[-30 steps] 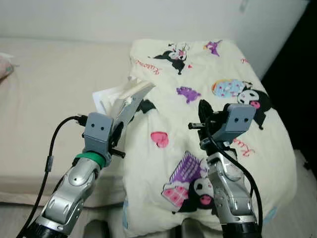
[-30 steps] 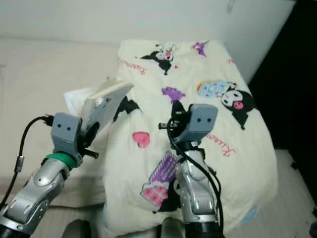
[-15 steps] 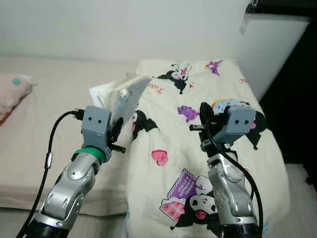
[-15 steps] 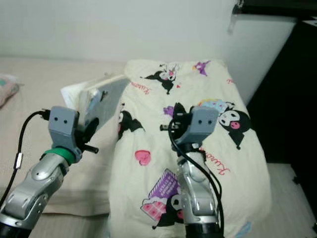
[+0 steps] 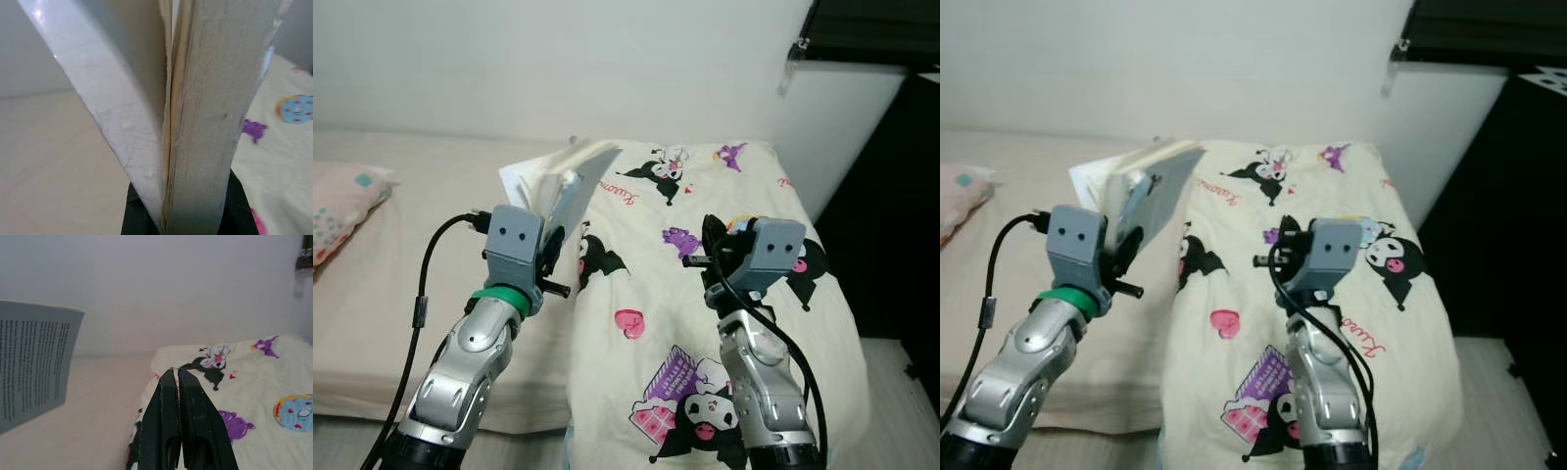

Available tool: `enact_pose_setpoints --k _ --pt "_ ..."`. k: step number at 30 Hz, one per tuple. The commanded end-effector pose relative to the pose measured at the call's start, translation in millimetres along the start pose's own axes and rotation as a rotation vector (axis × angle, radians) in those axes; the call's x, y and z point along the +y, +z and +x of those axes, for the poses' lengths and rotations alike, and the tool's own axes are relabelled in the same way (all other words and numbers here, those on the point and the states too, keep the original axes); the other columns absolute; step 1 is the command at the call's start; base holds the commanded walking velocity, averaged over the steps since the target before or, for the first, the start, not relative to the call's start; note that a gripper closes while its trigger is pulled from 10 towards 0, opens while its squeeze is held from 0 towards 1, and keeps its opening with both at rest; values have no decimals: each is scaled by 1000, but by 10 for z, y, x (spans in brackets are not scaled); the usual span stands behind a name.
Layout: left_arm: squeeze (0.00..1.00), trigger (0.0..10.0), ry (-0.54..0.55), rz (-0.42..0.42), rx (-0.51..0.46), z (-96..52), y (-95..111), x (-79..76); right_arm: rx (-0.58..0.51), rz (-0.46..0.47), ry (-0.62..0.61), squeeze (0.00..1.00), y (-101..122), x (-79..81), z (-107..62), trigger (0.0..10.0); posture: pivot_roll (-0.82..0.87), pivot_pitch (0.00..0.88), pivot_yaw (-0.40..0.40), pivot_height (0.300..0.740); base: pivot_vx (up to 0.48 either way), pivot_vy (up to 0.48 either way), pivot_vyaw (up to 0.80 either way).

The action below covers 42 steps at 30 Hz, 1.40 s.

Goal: Clean up the room

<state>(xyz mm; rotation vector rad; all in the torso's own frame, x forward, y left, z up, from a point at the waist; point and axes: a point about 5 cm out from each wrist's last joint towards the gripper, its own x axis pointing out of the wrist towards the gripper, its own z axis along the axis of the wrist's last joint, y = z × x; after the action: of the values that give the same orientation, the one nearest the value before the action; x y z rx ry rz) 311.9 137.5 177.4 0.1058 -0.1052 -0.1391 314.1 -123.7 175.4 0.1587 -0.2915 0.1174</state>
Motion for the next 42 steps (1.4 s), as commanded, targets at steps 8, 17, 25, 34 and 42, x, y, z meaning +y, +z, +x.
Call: enact_pose_setpoints --k 8,17,25,34,42 --pt "0 10000 16 36 -80 23 106 -14 37 -4 6 0 -89 7 -37 10000 -30 15 34 707 0 -116 0" --pt "0 10000 41 27 -70 44 90 19 39 -5 12 0 -95 12 -27 10000 -29 13 33 707 0 -414 0" --pt "0 10000 66 0 -61 61 79 63 41 -7 15 0 -100 10 -32 10000 -31 12 32 707 0 -331 0" --pt "0 10000 66 18 -74 67 87 70 43 -7 15 0 -107 3 -38 10000 -31 15 33 707 0 -130 0" --pt "0 10000 65 23 -83 67 95 65 45 -7 14 0 -112 -4 -42 10000 -32 17 33 707 0 -390 0"
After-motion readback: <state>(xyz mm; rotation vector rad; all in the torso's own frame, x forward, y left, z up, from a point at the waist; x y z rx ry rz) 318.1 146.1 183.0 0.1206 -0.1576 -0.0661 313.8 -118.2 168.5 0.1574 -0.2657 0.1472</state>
